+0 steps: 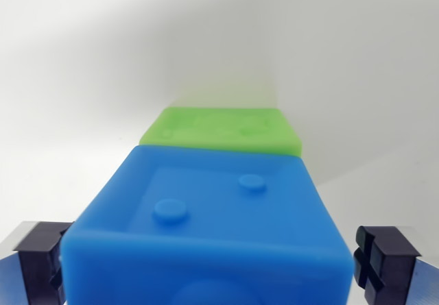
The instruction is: Stack cube
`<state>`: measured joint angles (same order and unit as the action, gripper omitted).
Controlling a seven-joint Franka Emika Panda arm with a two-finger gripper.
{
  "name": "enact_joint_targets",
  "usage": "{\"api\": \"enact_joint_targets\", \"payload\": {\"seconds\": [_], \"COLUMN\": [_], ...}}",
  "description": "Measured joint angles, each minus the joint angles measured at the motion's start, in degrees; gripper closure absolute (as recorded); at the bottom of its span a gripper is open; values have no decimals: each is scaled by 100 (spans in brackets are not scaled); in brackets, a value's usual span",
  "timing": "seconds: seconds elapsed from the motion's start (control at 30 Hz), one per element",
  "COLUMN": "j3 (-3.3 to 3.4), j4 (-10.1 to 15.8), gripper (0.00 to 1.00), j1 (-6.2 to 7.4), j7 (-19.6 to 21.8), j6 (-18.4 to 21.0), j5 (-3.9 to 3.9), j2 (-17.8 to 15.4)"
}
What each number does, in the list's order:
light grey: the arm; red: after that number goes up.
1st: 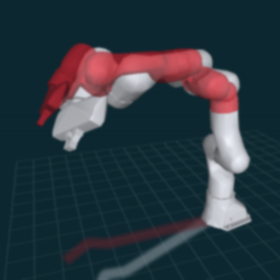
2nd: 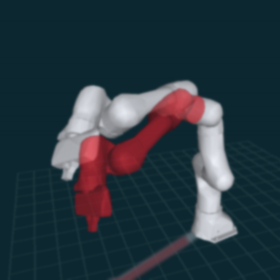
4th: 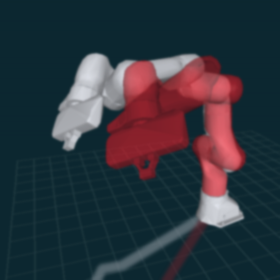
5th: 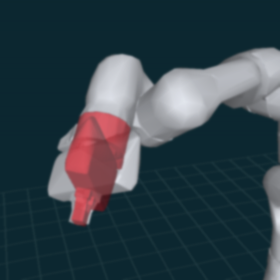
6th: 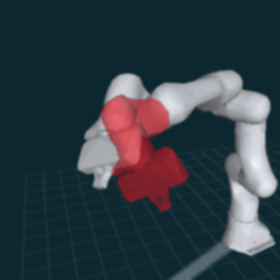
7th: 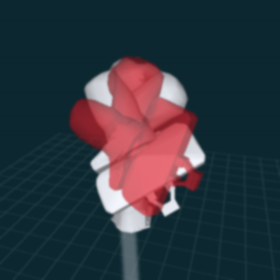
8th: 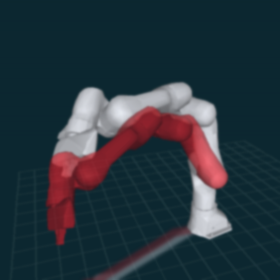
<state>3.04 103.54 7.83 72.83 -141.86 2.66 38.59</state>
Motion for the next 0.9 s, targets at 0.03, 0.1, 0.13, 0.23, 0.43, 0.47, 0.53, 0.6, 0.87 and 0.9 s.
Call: {"api": "enact_joint_targets", "payload": {"seconds": [0.03,0.1,0.13,0.23,0.43,0.47,0.53,0.6,0.87,0.9], "j3": [0,0,0,0,1,2,3,4,13,15], "j4": [0,0,0,0,4,7,14,17,39,43], "gripper": [0,0,0,0,0,0,0,0,0,0], "j1": [0,0,0,0,0,0,0,0,7,9], "j7": [0,0,0,0,0,0,0,0,0,0], "j6": [0,0,0,1,34,50,91,137,326,359], "j5": [0,0,0,0,0,0,0,0,-2,-3], "j2": [0,0,0,-1,-50,-75,-127,-178,-391,-428]}}
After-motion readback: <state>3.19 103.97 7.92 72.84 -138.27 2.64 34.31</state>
